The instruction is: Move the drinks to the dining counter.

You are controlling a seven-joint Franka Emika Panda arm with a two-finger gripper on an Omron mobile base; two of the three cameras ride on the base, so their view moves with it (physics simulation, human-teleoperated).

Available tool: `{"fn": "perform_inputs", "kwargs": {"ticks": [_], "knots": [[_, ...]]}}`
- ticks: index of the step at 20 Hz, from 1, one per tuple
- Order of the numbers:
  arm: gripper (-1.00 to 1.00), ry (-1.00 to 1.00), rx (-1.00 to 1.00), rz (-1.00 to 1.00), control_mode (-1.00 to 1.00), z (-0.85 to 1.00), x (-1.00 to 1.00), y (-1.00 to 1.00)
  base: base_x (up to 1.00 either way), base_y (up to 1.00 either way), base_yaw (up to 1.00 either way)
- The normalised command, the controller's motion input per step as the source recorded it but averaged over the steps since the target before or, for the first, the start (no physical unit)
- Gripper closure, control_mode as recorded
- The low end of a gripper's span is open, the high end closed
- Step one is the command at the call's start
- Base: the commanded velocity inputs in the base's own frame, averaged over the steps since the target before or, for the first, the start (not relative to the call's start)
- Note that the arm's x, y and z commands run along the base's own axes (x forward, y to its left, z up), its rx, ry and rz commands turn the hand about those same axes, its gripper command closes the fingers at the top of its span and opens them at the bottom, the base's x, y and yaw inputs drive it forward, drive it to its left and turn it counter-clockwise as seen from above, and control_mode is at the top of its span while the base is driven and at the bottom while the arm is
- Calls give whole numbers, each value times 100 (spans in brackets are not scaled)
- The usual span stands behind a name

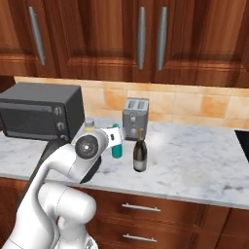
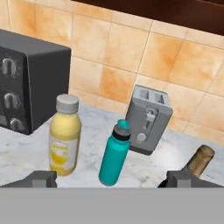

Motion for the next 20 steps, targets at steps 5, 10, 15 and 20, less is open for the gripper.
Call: {"fn": "perform_inputs", "kwargs": {"ticks": [5,10,15,20], "knots": [[-100,0,0,0,100,0,0,0,62,5,0],[-100,0,0,0,100,0,0,0,46,9,10],[-100,0,0,0,100,0,0,0,30,10,10],[-100,0,0,0,100,0,0,0,9,0,0]]}}
